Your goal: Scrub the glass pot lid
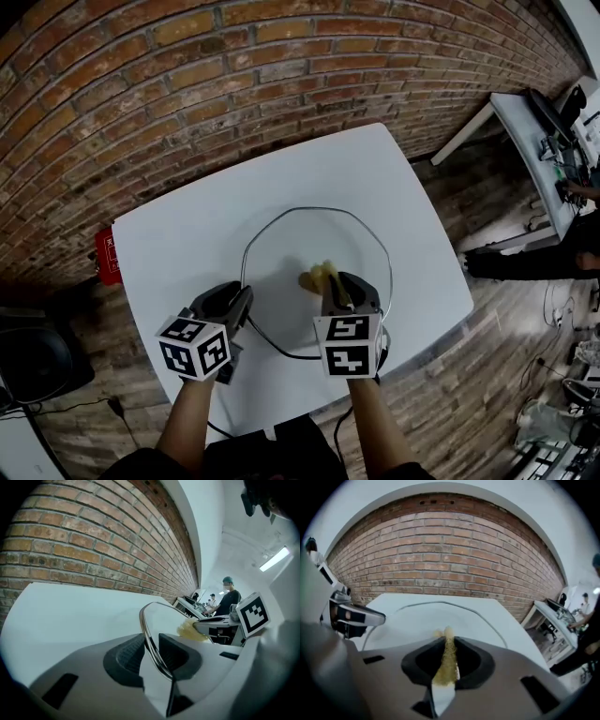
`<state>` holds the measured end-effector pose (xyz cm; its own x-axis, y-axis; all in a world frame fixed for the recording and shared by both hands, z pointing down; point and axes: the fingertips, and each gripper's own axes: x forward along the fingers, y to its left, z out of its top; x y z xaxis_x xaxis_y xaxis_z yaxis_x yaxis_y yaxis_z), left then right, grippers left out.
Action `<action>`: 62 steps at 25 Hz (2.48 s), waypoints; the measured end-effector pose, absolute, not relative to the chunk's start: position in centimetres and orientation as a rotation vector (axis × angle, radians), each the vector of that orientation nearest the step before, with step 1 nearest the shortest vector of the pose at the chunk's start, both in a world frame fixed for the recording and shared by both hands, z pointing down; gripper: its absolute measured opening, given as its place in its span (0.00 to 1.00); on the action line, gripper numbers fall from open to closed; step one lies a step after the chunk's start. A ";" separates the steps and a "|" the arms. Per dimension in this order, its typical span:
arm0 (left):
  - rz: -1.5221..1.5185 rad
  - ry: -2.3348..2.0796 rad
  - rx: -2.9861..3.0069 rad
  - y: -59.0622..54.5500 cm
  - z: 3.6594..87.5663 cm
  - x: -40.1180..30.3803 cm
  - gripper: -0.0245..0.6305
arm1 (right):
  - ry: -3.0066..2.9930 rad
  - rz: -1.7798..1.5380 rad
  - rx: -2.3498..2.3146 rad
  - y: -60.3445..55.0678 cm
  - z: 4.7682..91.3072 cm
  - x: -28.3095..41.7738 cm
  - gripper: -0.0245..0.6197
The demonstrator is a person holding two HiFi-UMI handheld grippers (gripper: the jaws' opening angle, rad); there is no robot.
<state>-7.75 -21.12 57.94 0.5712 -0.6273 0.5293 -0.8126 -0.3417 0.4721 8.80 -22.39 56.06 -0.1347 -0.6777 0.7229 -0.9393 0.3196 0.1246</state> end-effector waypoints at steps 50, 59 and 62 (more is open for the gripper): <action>0.311 -1.204 2.163 -21.3 55.7 -9.3 0.19 | -1.930 0.380 1.716 -18.4 51.3 13.2 0.13; 0.247 -1.360 2.357 -20.9 46.6 -10.8 0.17 | -2.177 0.248 1.789 -18.5 43.3 10.0 0.13; 0.212 -1.404 2.421 -20.8 42.7 -10.7 0.13 | -2.246 0.203 1.807 -18.4 40.1 9.0 0.13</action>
